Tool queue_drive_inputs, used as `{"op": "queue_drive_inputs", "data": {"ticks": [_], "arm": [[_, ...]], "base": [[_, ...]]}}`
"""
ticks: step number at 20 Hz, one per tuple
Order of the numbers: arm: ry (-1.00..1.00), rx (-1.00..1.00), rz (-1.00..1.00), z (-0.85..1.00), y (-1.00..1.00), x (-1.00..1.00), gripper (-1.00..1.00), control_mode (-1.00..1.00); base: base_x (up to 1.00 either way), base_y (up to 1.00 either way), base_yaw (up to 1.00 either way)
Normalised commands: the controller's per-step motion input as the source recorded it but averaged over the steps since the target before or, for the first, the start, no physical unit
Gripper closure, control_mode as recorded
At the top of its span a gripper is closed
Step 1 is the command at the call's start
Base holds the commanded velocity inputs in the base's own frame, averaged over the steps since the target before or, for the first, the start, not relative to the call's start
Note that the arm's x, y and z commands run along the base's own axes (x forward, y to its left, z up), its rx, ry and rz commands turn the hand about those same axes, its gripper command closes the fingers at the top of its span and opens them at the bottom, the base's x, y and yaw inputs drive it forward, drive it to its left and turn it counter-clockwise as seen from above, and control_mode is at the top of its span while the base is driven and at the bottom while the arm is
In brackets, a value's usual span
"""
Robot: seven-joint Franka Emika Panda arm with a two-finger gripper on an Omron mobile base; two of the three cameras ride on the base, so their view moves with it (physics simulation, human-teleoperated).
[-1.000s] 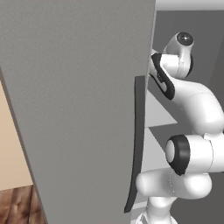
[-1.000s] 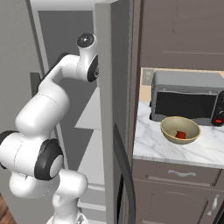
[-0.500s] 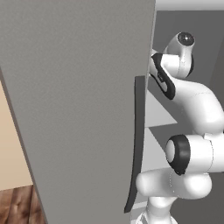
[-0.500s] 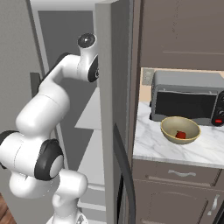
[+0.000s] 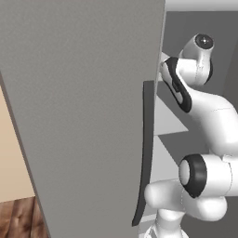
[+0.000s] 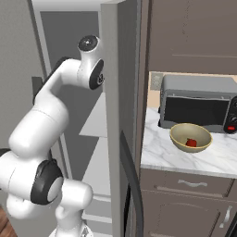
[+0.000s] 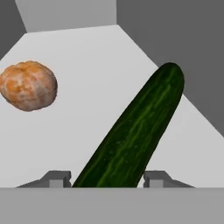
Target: Take the cucumber, bell pepper, and tangerine from the freezer and place them in the bowl on the counter.
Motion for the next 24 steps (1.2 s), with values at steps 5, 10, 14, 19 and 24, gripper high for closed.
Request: {"op": "queue_drive_inputs", "data": {"ticks": [5,10,14,19,24], "arm": [[0.00,0.00,0.00,0.00,0.02,-0.61,1.00,-1.00],[0.00,0.00,0.00,0.00,0.06,-0.53,1.00,-1.00],[0.00,-0.01,0.00,0.00,0.15,-0.52,1.00,-1.00],[0.00,-0.01,0.00,0.00,0.18,-0.56,1.00,-1.00],[0.00,0.00,0.00,0.00,0.10,-0.55,1.00,-1.00]], "base": [[0.00,0.00,0.00],[0.00,0.00,0.00],[0.00,0.00,0.00],[0.00,0.00,0.00],[0.00,0.00,0.00]]}}
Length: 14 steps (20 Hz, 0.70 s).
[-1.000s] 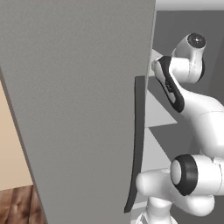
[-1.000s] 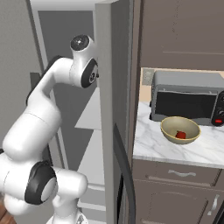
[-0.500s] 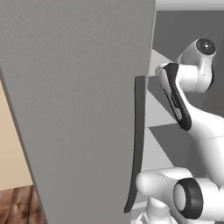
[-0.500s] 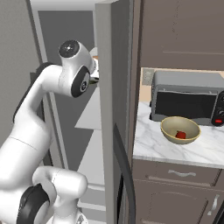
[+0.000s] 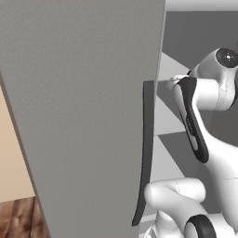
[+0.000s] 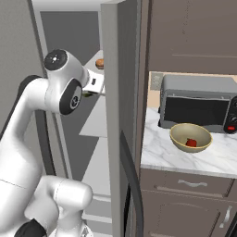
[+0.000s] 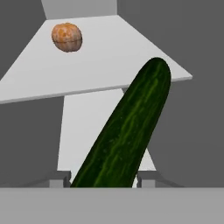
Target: Take the cucumber, bell pepper, and tangerine from the freezer and place them in the bowl on the counter.
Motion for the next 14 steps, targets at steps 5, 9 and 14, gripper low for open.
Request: {"op": "queue_drive_inputs", "data": {"ticks": [5,9,14], "arm": [[0.00,0.00,0.00,0.00,0.00,-0.60,1.00,-1.00],[0.00,0.00,0.00,0.00,0.00,-0.48,1.00,-1.00],[0.00,0.00,0.00,0.00,0.00,-0.47,1.00,-1.00]], "base": [[0.00,0.00,0.00],[0.00,0.00,0.00],[0.00,0.00,0.00]]}}
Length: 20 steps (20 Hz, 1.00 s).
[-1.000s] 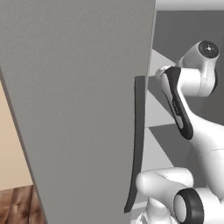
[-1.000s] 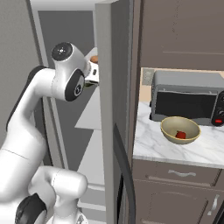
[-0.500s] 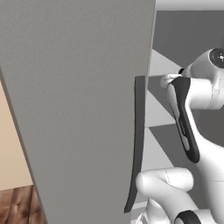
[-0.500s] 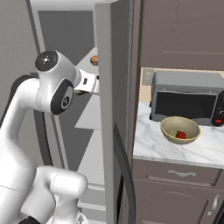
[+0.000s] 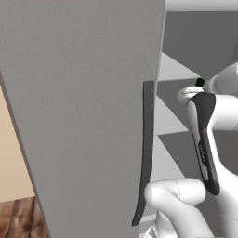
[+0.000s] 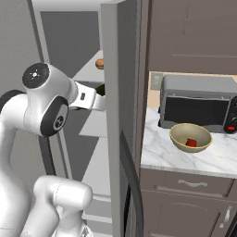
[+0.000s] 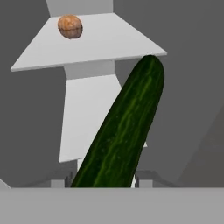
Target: Take the cucumber, bell pepper, and tangerine from the freezer and place them in the bowl on the counter.
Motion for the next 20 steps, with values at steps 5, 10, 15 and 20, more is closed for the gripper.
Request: {"op": "queue_drive_inputs", "data": {"ticks": [5,10,15,20], "arm": [[0.03,0.00,0.00,0.00,0.03,-0.42,1.00,-1.00],[0.03,0.00,0.00,0.00,0.05,-0.38,1.00,-1.00],[0.00,-0.03,0.01,0.00,0.16,-0.49,1.00,-1.00],[0.01,-0.04,0.03,0.01,0.17,-0.38,1.00,-1.00]], "base": [[0.00,0.00,0.00],[0.00,0.00,0.00],[0.00,0.00,0.00],[0.00,0.00,0.00]]}}
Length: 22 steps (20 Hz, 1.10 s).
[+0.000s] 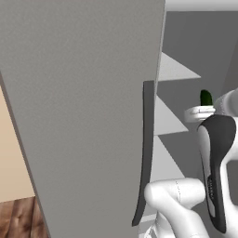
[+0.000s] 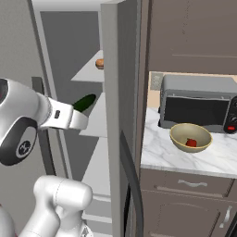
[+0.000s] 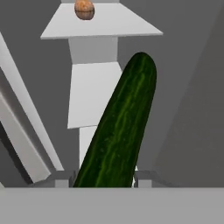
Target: Take the cucumber, bell pepper, and tangerine from the freezer and place them in the bowl on the counter.
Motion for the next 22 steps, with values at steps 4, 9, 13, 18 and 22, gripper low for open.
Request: {"op": "queue_drive_inputs", "data": {"ticks": [4,9,13,18,22], "arm": [[0.02,-0.01,0.03,0.03,0.12,-0.21,1.00,-1.00],[0.01,0.00,0.03,0.04,0.07,-0.14,1.00,-1.00],[0.00,0.00,0.00,0.01,0.00,-0.26,1.00,-1.00],[0.00,0.00,0.00,0.03,0.00,-0.24,1.00,-1.00],[0.02,0.00,0.00,0.06,0.06,-0.16,1.00,-1.00]], "base": [[0.00,0.00,0.00],[0.00,0.00,0.00],[0.00,0.00,0.00],[0.00,0.00,0.00],[0.00,0.00,0.00]]}}
